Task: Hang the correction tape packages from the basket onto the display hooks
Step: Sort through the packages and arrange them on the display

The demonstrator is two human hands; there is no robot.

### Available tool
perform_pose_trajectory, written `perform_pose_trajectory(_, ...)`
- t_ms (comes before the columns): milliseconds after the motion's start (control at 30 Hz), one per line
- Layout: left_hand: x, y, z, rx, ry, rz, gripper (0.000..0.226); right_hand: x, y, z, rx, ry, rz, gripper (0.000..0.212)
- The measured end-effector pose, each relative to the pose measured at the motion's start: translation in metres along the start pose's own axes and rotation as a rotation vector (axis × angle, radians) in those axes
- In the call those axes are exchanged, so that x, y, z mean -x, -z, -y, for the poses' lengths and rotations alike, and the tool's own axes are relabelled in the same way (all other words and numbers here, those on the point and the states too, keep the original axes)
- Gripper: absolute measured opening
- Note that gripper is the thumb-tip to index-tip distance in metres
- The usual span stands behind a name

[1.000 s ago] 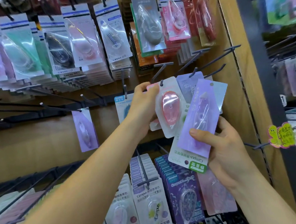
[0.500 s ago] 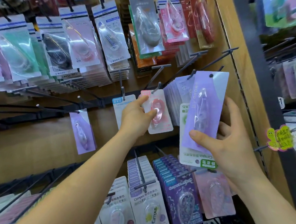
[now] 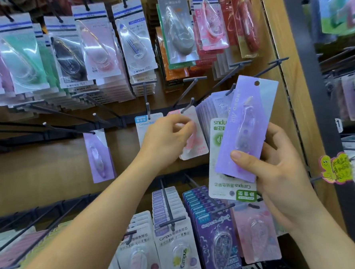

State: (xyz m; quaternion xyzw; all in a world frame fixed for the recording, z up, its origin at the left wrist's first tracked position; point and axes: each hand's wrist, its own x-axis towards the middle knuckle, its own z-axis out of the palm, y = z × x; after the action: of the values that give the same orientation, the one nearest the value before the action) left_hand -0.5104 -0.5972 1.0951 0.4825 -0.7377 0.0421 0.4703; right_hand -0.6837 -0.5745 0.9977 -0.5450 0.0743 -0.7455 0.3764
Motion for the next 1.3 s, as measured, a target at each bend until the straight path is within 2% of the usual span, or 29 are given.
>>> perform_pose_trajectory(67, 0.028, 0.004, -0.009, 0.437, 0.108, 0.244, 0.026, 0.0, -0.007, 0.001, -0.086, -0.014, 0.006, 0.064)
perform_pose_trajectory(100, 0.041, 0.004, -0.009, 0.529, 0.131, 0.365, 0.027, 0.0, -0.011, 0.001, -0.145, -0.025, 0.01, 0.062)
perform_pose_trajectory(167, 0.063, 0.002, -0.004, 0.539, 0.112, 0.491, 0.032, 0.002, -0.019, 0.001, -0.233, -0.037, 0.03, 0.056)
perform_pose_trajectory(200, 0.071, 0.0, 0.001, 0.537, 0.088, 0.494, 0.036, 0.003, -0.023, 0.0, -0.247, -0.038, 0.043, 0.053)
perform_pose_trajectory(367, 0.087, 0.011, 0.019, 0.464, 0.025, 0.229, 0.033, 0.004, -0.034, -0.004, -0.142, 0.051, 0.013, 0.045)
perform_pose_trajectory(500, 0.092, 0.041, 0.033, 0.429, 0.005, 0.173, 0.036, 0.004, -0.031, -0.002, -0.129, 0.029, 0.046, 0.04)
perform_pose_trajectory(567, 0.098, 0.055, 0.038, 0.378, 0.017, 0.207, 0.04, 0.007, -0.032, -0.002, -0.113, -0.032, 0.178, 0.038)
perform_pose_trajectory(667, 0.103, 0.072, 0.045, 0.312, -0.01, 0.192, 0.043, 0.015, -0.041, -0.005, 0.006, -0.194, 0.464, 0.047)
perform_pose_trajectory(700, 0.105, 0.077, 0.048, 0.274, -0.032, 0.154, 0.043, 0.017, -0.046, -0.007, 0.071, -0.233, 0.497, 0.047)
perform_pose_trajectory(767, 0.107, 0.086, 0.055, 0.198, -0.066, 0.041, 0.039, 0.02, -0.058, -0.01, 0.16, -0.273, 0.444, 0.036)
perform_pose_trajectory(833, 0.109, 0.094, 0.062, 0.151, -0.096, -0.111, 0.031, 0.022, -0.072, -0.013, 0.202, -0.275, 0.397, 0.028)
perform_pose_trajectory(900, 0.11, 0.103, 0.061, 0.105, -0.14, -0.254, 0.021, 0.025, -0.086, -0.018, 0.27, -0.247, 0.44, 0.026)
perform_pose_trajectory(967, 0.11, 0.112, 0.05, 0.302, -0.149, -0.257, 0.013, 0.029, -0.1, -0.023, 0.315, -0.226, 0.49, 0.027)
perform_pose_trajectory(1067, 0.103, 0.124, 0.033, 0.644, -0.119, -0.212, 0.029, 0.03, -0.115, -0.027, 0.355, -0.194, 0.51, 0.026)
perform_pose_trajectory(1200, 0.093, 0.14, 0.03, 0.662, -0.122, -0.317, 0.017, 0.029, -0.133, -0.033, 0.416, -0.121, 0.584, 0.008)
perform_pose_trajectory(1300, 0.093, 0.154, 0.037, 0.672, -0.111, -0.301, 0.007, 0.026, -0.145, -0.041, 0.505, -0.107, 0.578, 0.013)
